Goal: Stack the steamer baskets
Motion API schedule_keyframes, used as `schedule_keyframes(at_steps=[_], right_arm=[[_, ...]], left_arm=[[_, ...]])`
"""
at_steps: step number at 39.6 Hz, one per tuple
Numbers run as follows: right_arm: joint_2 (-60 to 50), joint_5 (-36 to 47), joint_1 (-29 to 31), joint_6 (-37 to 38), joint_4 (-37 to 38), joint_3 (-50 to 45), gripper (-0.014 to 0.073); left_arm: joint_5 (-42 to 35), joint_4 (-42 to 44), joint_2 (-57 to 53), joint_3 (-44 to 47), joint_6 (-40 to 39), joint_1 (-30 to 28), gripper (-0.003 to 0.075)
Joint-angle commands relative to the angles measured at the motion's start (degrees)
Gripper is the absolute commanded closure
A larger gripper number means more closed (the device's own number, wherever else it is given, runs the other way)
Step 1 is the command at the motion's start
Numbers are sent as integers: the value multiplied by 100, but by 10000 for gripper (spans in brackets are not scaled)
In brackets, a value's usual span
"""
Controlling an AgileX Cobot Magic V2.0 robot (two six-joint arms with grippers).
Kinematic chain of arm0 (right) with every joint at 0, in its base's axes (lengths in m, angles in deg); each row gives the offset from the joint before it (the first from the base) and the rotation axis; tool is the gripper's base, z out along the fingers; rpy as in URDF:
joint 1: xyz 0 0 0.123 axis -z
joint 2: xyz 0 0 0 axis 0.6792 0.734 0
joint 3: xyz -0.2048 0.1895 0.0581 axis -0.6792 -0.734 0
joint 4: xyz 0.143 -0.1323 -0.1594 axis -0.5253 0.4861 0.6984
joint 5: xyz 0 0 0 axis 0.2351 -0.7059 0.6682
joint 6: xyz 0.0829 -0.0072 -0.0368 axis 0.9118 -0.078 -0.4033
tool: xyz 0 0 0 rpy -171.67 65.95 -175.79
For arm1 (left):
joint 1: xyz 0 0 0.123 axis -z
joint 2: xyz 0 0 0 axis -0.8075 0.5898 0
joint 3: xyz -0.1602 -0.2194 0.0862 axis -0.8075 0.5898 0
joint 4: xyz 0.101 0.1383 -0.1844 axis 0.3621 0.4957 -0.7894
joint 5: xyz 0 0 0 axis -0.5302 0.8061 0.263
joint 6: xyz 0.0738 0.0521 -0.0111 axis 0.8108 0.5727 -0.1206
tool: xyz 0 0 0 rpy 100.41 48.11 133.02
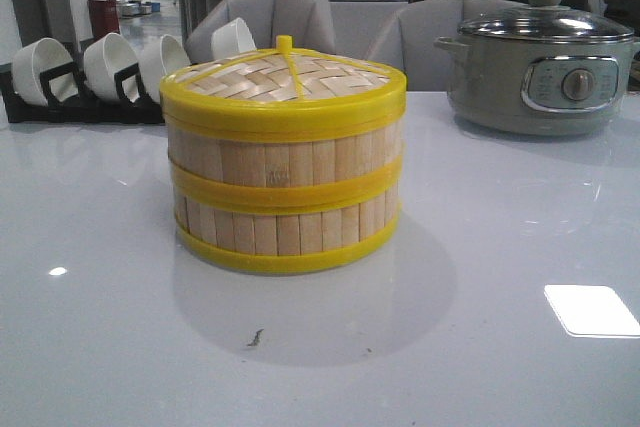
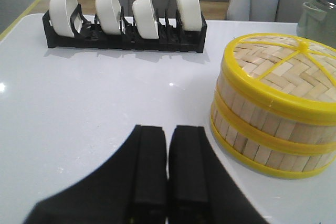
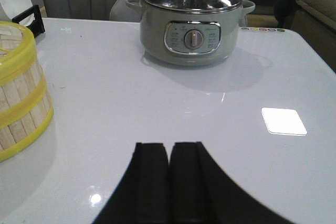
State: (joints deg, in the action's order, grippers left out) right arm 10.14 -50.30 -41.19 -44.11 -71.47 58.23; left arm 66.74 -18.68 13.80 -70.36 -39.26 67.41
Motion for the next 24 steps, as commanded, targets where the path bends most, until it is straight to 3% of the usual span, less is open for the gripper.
schedule_keyframes(at_steps=[1,24], right_arm=[[52,495,27,-24,38,167,546],[52,495,27,-24,38,167,546]], left_arm=[[-449,16,25,-161,-44,0,634],[-425,510,-221,-138,-15,-96,634]])
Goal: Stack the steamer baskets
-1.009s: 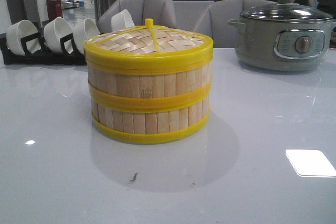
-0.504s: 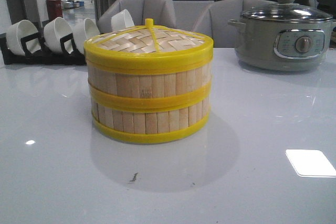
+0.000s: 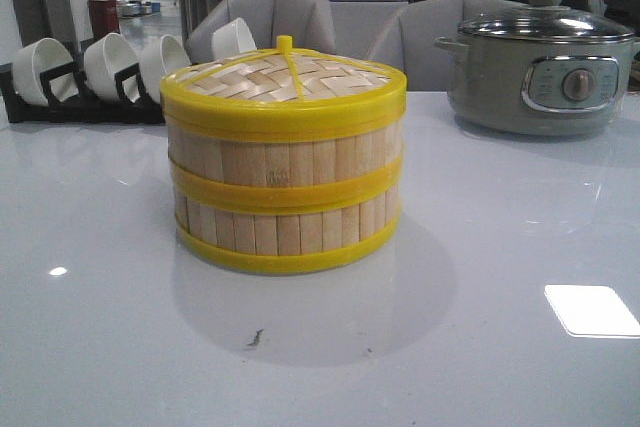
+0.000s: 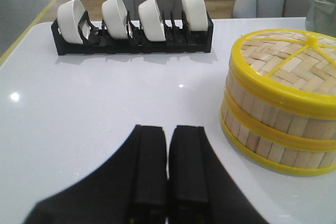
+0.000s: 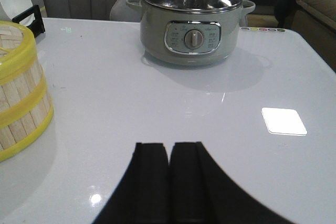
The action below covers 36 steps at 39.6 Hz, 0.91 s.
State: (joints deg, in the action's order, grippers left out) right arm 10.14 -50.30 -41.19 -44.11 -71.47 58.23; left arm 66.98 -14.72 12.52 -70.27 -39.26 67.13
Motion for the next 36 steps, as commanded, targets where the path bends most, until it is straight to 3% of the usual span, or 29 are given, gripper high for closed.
schedule_keyframes(at_steps=[1,14,26,36], right_arm=[[52,490,27,-24,38,167,546],[52,490,27,-24,38,167,546],[52,490,27,-24,38,167,546],[52,490,27,-24,38,167,546]], left_arm=[[-478,115,-156,-148,-15,-113,634],[-2014,84,-1114,1076,-15,-558,634],[-2185,-189,-1908,2299,-15,-558,634],[-1736,-215,-2351,2336,-15,-681,634]])
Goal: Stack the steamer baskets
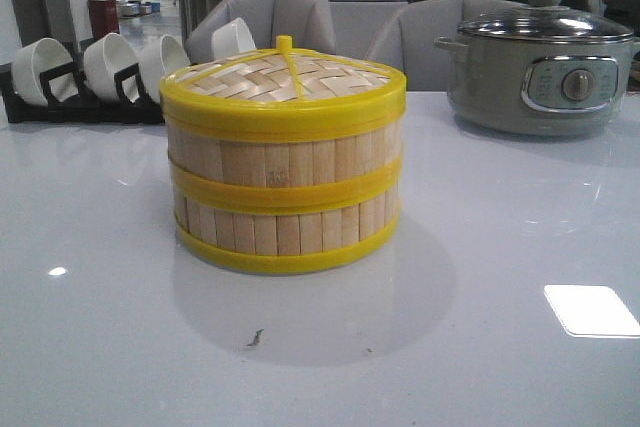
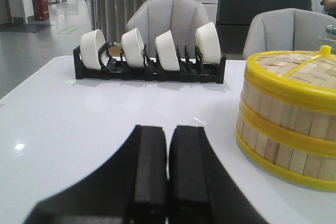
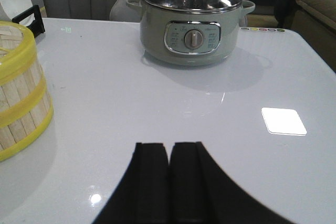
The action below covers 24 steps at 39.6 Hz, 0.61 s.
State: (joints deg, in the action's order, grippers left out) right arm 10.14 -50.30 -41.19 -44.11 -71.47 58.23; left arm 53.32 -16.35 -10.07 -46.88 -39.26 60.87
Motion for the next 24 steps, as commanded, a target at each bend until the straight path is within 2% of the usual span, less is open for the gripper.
schedule_keyframes(at_steps=[1,24], right_arm=[[52,490,27,-24,38,167,546],[52,464,27,-24,38,167,546]], left_arm=[[-395,-51,-91,-3,-15,-87,634],[-474,-132,-68,-3,33,-138,634]])
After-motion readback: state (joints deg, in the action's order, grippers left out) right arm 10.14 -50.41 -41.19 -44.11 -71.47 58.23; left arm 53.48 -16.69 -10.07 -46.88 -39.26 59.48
